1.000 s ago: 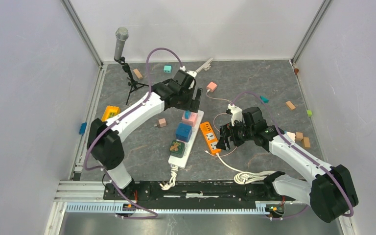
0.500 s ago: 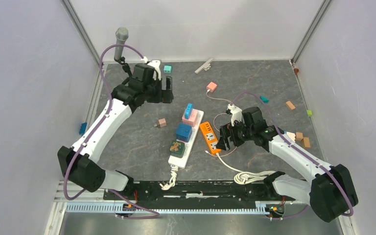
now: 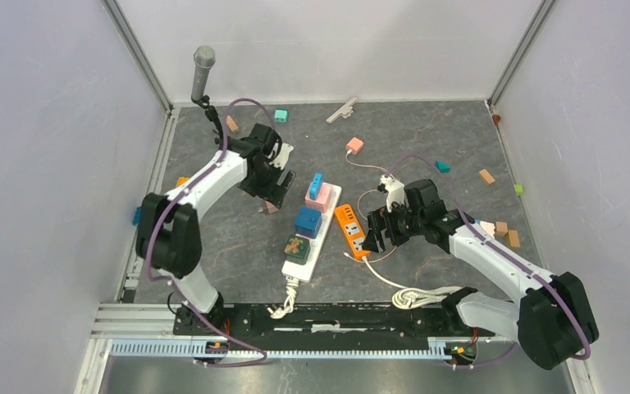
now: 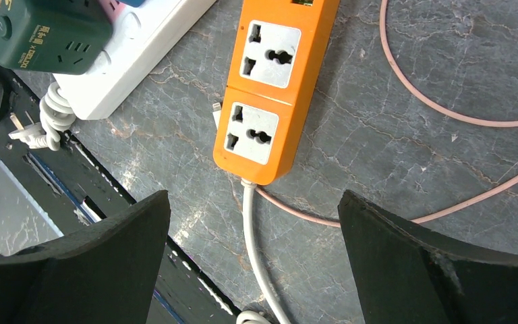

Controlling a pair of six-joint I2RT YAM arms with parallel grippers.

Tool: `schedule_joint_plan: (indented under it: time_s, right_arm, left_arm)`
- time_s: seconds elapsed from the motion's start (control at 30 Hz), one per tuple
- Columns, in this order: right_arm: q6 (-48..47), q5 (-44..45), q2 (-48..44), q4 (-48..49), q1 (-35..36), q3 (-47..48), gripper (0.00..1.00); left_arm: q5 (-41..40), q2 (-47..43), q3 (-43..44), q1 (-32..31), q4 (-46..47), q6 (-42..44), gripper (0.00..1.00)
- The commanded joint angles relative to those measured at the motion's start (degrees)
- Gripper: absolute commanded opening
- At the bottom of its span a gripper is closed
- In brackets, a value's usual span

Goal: Insert the plug
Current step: Pick up the plug from the center of the board.

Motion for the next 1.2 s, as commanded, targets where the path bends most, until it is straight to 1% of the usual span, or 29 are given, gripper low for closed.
schedule_joint_plan:
  time_s: [0.0, 0.17, 0.23, 0.43, 0.53, 0.63, 0.7, 0.8, 0.87, 0.97, 1.1, 1.17]
  right_arm:
    - [-0.9, -0.8, 0.1, 0.5, -0.2, 1.5, 0.98]
    - [-1.2, -0.9, 0.3, 0.3, -0.3, 1.7, 0.98]
    - [-1.1, -0.8, 0.3, 0.3, -0.3, 1.7, 0.98]
    - [-1.2, -0.8, 0.3, 0.1, -0.3, 2.0, 0.98]
    - [-1.3, -0.7, 0.3, 0.0, -0.2, 2.2, 0.98]
    - [-1.4, -0.6, 0.3, -0.3, -0.3, 2.5, 0.98]
    - [-1.4, -0.4, 0.3, -0.4, -0.3, 2.6, 0.98]
    - [-1.4, -0.4, 0.3, -0.6, -0.3, 3.1, 0.98]
    - [-1.5, -0.4, 0.4, -0.7, -0.3, 3.9, 0.98]
    - [-1.9, -0.5, 0.3, -1.0, -0.2, 5.3, 0.98]
    - [-2.5, -0.6, -0.2, -1.1, -0.2, 7.4, 0.98]
    - [-2.8, -0.8, -0.5, -0.9, -0.3, 8.3, 0.98]
  left_arm:
    - [0.2, 6.3, 5.1, 0.0, -3.1, 5.0, 0.89]
    - [-4.3, 12.3, 7.3, 0.0, -3.2, 5.5, 0.86]
    - [-5.2, 14.0, 7.7, 0.0, -3.2, 5.8, 0.83]
    - [-4.1, 16.8, 7.1, 0.0, -3.2, 6.8, 0.74]
    - [-2.6, 17.7, 7.1, 0.0, -3.2, 6.8, 0.66]
    - [-2.4, 18.1, 7.0, 0.0, -3.1, 7.2, 0.49]
    - [-0.8, 17.7, 6.7, 0.0, -3.1, 7.4, 0.39]
    - [-0.7, 16.1, 6.1, 0.0, -3.2, 7.5, 0.25]
    - [-0.8, 14.2, 5.7, 0.0, -3.2, 7.1, 0.18]
    - [-0.5, 9.7, 5.0, 0.0, -3.2, 5.8, 0.11]
    - [0.9, 1.2, 4.1, 0.0, -3.1, 3.4, 0.02]
    - [1.7, -3.2, 3.4, -0.1, -2.7, 1.5, 0.02]
